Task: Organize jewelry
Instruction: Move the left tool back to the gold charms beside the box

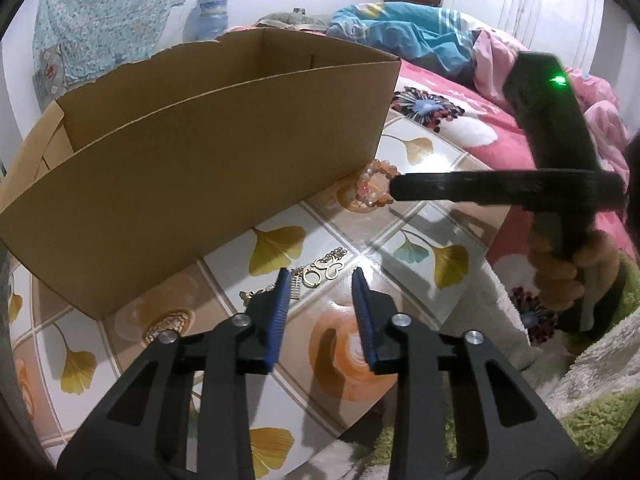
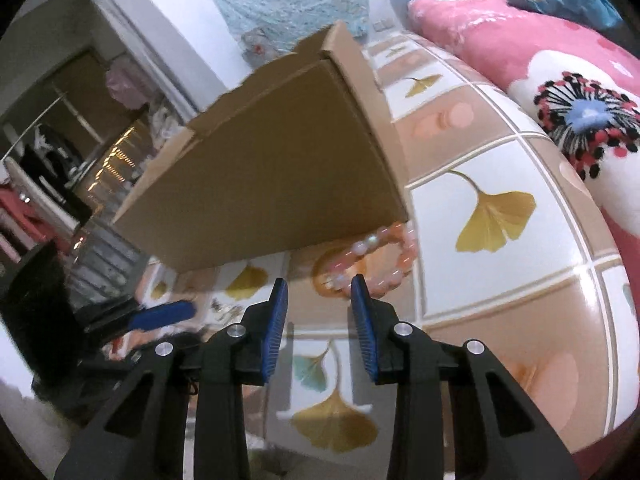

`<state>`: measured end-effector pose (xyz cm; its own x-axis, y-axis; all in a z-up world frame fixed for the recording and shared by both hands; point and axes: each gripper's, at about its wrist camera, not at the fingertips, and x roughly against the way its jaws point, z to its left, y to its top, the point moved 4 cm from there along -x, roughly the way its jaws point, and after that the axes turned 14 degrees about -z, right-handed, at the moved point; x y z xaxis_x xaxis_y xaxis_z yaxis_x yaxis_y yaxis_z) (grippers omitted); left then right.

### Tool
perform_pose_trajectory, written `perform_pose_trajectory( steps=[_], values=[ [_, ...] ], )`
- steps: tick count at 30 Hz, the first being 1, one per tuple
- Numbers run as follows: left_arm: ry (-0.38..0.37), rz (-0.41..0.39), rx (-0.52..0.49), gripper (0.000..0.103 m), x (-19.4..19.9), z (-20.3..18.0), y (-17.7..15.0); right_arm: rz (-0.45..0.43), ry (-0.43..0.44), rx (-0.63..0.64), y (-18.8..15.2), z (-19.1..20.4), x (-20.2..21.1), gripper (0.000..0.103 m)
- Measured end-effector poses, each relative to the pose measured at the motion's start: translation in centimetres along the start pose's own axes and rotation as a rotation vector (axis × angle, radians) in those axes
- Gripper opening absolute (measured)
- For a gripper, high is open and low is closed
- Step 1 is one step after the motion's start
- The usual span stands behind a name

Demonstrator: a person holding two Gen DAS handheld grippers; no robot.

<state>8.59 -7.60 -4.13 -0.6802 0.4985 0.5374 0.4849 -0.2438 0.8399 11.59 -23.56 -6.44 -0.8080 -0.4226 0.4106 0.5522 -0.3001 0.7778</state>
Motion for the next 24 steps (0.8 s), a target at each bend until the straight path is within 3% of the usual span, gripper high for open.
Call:
perform_pose_trajectory(
  steps=[5,9,15,24],
  values=[
    [0.031,0.017,-0.009,0.019,-0.2,0.7,0.0,0.017,0.044,0.019,-1.4,1.3,0.7,0.033],
    [0.071,0.048,-0.033,0.018,-0.9,1.4,-0.1,0.033,0.066,0.016,-2.0,1.8,0.5,0.033],
    [0.063,0.109,-0.043,0.018,-2.1,1.6,-0.8,0.032,0.085,0.005,-2.4,2.4,0.5,0.033],
    [0.077,0.134,-0.056,0.018,-2.8,1.8,-1.2,0.038,0.092,-0.015,-2.7,1.9,0.2,0.033]
  ],
)
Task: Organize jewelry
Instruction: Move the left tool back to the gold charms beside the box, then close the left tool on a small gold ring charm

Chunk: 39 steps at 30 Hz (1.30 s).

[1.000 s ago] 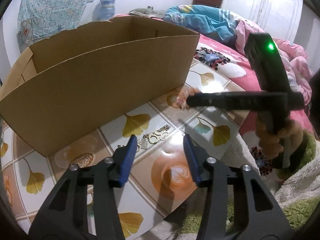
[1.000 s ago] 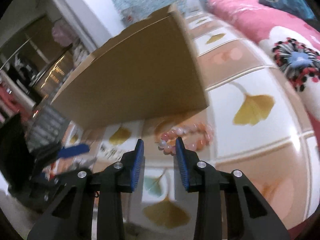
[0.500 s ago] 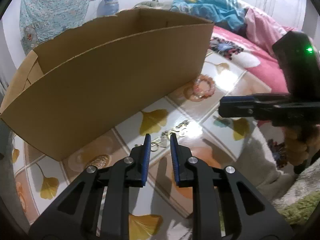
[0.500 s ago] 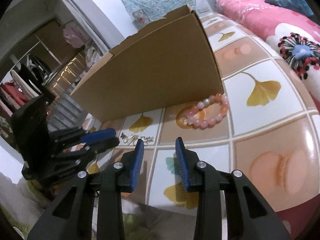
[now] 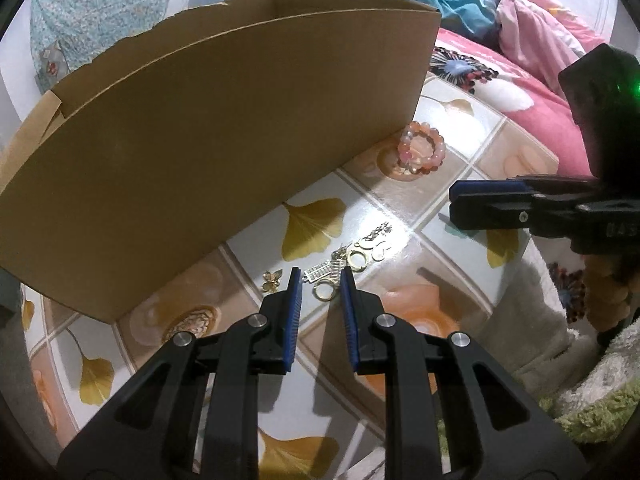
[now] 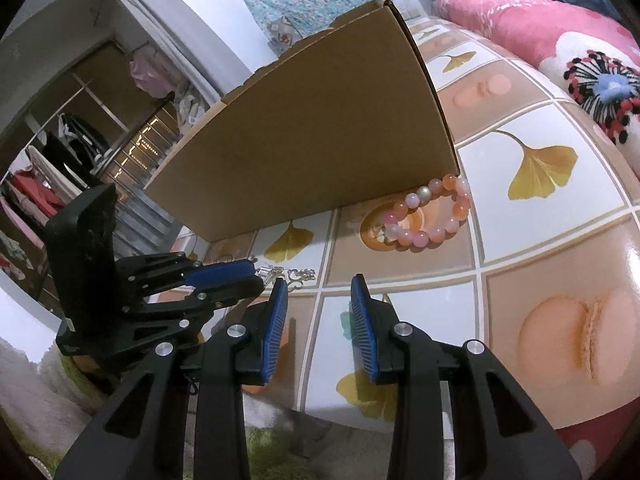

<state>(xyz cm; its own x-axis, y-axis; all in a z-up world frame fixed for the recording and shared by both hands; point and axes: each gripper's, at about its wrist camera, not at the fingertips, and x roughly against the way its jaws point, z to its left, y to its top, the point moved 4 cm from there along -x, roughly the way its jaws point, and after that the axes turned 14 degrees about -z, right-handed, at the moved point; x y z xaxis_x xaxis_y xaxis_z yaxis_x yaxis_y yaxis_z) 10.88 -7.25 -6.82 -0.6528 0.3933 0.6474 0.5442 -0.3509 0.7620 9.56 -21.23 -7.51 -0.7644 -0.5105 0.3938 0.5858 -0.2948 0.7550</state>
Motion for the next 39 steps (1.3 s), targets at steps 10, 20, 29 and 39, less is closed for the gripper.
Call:
perform_pose_trajectory(
  steps=[10,20,29,39],
  values=[
    [-0.029,0.008,-0.056,0.016,-0.1,-0.3,0.0,0.016,0.017,-0.007,-0.4,0.3,-0.7,0.033],
    [-0.039,-0.015,-0.049,0.011,0.4,-0.2,-0.3,0.009,0.003,0.092,-0.6,2.5,-0.6,0.033],
    [-0.012,-0.03,0.001,0.011,1.5,1.2,-1.2,0.084,-0.029,0.298,-2.1,5.8,-3.9,0.026],
    [-0.03,-0.053,0.013,0.011,1.8,1.6,-1.5,0.097,-0.113,0.483,-2.0,6.6,-5.8,0.019]
  ],
)
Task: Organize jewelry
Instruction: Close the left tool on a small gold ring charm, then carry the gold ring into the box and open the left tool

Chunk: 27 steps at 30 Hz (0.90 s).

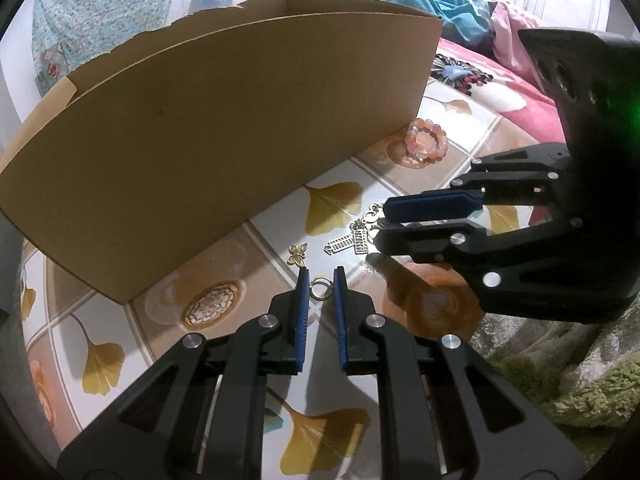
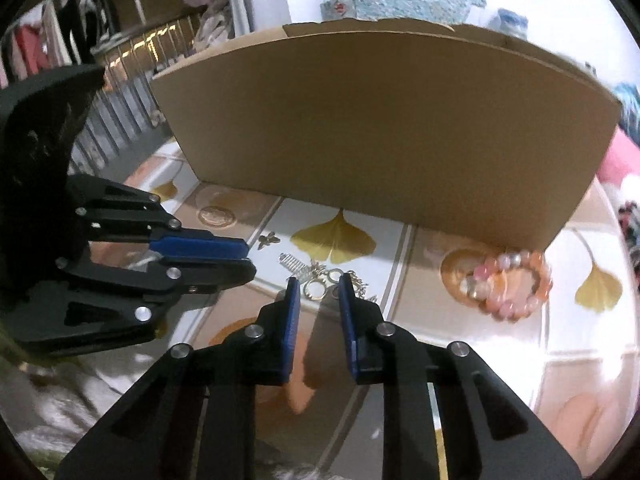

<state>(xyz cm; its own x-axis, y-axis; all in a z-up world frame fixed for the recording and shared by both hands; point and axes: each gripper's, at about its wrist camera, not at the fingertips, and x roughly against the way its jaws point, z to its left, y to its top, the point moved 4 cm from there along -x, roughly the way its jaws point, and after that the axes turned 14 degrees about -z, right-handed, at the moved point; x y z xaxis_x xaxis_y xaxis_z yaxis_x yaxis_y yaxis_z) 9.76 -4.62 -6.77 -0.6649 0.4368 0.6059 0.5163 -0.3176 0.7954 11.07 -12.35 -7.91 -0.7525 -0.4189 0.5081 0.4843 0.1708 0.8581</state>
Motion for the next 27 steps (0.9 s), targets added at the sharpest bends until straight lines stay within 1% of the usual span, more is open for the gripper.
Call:
perform_pose_trajectory(
  steps=[4,10,15,21,27],
  values=[
    [-0.008,-0.006,0.006,0.011,0.2,0.2,0.0,0.015,-0.015,0.098,0.3,0.4,-0.5,0.019],
    [-0.014,-0.011,0.01,0.011,0.4,0.3,-0.2,0.066,0.015,0.177,0.7,1.1,-0.7,0.013],
    [-0.015,-0.017,0.015,0.011,0.5,0.3,-0.1,0.081,0.044,0.137,0.9,0.4,-0.4,0.01],
    [-0.017,-0.02,0.016,0.011,0.5,0.3,-0.1,0.075,0.036,0.087,0.8,0.0,0.3,0.01],
    [-0.018,-0.031,0.023,0.011,0.5,0.4,-0.1,0.034,0.034,0.043,1.0,-0.4,1.9,0.01]
  ],
)
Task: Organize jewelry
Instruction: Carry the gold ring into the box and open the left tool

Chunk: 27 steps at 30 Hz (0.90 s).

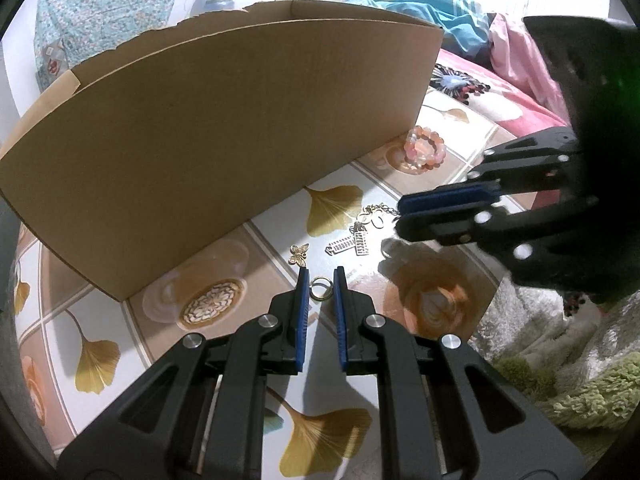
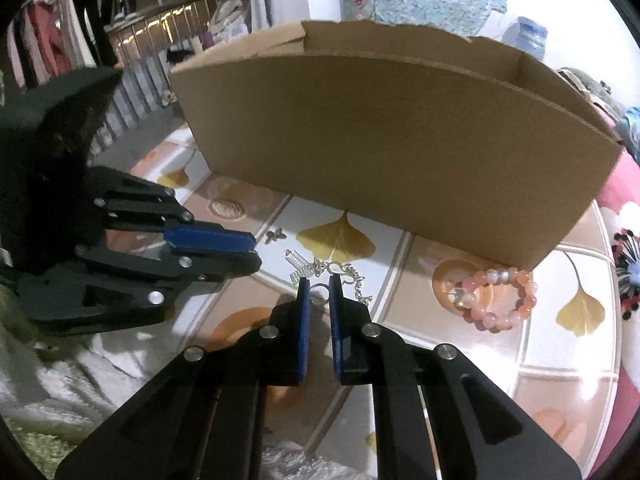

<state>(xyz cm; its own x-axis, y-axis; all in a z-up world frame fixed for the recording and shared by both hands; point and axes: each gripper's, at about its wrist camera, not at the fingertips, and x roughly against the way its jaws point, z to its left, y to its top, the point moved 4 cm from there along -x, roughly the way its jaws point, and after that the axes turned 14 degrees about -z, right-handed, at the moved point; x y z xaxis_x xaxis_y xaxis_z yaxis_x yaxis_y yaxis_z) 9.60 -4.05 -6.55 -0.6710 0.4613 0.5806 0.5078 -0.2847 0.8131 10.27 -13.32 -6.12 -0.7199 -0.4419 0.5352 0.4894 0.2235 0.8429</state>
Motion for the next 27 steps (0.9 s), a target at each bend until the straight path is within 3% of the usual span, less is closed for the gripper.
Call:
perform_pose_trajectory(
  steps=[10,16,19,23,27],
  values=[
    [-0.006,-0.094,0.0,0.011,3.4,-0.3,2.0,-0.14,0.011,-0.062,2.6,-0.8,4.5,0.01],
    [-0.02,-0.253,-0.008,0.011,8.1,-0.4,7.3,-0.31,0.059,-0.056,7.8,-1.0,7.5,0.01],
    [-0.011,-0.29,-0.014,0.011,8.5,0.1,10.1,-0.339,0.08,-0.061,10.3,-2.0,7.2,0.01],
    [0.007,-0.244,0.002,0.011,6.2,1.8,12.7,-0.266,0.102,-0.119,12.6,-4.9,4.4,0.01],
    [-0.01,-0.121,0.073,0.011,1.3,3.6,14.8,-0.146,0.069,-0.174,14.0,-7.4,0.5,0.01]
  ],
)
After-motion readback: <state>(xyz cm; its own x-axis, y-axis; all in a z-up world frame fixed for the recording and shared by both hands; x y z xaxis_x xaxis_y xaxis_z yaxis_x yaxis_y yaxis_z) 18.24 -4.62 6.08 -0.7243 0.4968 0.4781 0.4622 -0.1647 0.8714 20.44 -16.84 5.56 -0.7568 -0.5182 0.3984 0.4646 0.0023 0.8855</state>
